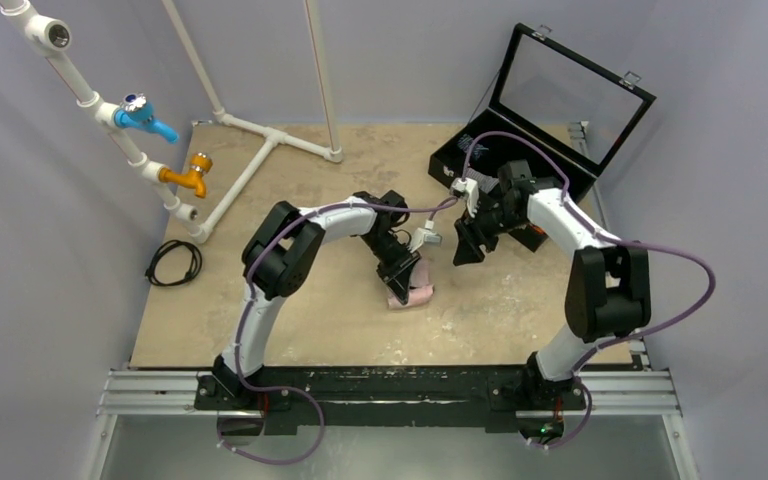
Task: Roll the underwear
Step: Roll the underwear to the center of the board.
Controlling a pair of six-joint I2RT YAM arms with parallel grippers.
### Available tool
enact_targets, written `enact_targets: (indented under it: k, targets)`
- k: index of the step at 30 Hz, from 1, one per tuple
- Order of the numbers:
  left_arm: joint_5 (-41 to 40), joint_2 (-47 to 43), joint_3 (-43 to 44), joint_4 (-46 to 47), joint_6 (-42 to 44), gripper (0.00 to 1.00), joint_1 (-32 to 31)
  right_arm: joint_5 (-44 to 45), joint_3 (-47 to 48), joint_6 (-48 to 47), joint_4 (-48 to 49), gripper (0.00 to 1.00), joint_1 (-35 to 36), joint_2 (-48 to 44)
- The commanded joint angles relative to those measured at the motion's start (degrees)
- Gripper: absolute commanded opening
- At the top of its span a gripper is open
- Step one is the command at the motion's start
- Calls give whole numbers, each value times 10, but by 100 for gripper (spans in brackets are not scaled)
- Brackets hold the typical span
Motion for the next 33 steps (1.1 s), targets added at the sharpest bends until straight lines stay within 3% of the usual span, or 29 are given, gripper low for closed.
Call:
enact_targets:
  k: [1,8,16,24,33]
  targets:
    - [45,74,48,-106,28,0,27,18,-34,29,47,56,-3,-64]
    - [64,132,122,-170,30,0,46,17,-79,24,70,58,22,-127]
    - [59,189,195,-240,44,0,47,114,-110,60,138,59,153,-157]
    - [54,213,226,-267,45,0,47,254,-135,56,208,58,294,-134]
    - [55,223,235,-275,45,0,47,328,-149,31,257,58,357,-84]
